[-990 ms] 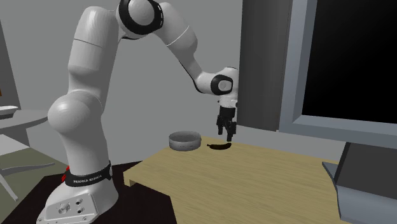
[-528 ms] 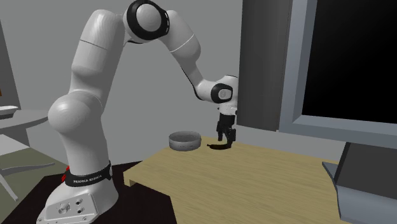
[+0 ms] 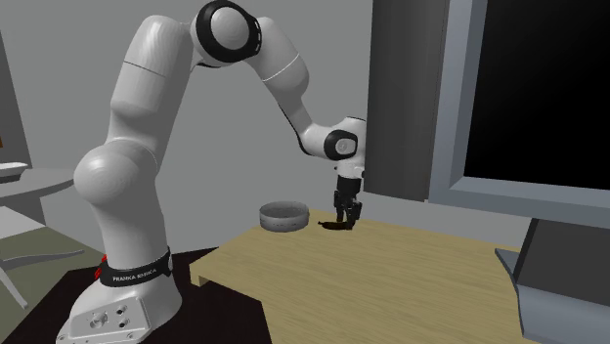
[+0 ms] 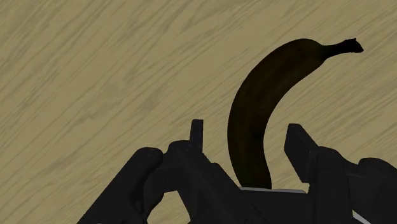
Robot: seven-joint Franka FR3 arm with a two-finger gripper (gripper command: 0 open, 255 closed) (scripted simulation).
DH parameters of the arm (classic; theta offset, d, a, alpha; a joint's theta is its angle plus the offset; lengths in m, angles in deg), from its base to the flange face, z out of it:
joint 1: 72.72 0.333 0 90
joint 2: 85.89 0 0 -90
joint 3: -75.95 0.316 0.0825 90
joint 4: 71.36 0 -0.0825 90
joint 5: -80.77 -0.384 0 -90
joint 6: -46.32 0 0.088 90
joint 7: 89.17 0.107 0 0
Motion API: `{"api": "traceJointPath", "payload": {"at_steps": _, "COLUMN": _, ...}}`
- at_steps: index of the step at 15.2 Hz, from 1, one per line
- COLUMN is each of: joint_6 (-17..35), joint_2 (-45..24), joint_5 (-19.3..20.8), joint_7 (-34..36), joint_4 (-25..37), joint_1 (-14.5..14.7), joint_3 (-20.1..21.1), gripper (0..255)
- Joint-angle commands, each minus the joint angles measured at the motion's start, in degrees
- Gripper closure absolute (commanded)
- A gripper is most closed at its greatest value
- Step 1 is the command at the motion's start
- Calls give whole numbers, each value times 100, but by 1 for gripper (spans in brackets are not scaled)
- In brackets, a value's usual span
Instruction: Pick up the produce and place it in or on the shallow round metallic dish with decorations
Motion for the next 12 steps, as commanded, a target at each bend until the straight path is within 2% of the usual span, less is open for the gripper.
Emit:
{"api": "traceJointPath", "payload": {"at_steps": 1, "joint_6": 0, "joint_2": 0, "joint_5": 0, "joint_7": 0, "joint_4": 0, "joint_1": 0, "joint_3": 0, "gripper": 255}}
{"api": "traceJointPath", "payload": {"at_steps": 9, "joint_6": 1, "joint_2": -1, "joint_5": 0, "joint_7": 0, "joint_4": 0, "joint_1": 0, "joint_3": 0, "gripper": 255}}
{"api": "traceJointPath", "payload": {"at_steps": 12, "joint_6": -184, "joint_2": 168, "joint_5": -31, "joint_7": -15, "joint_4": 18, "joint_1": -13, "joint_3": 17, "gripper": 255}}
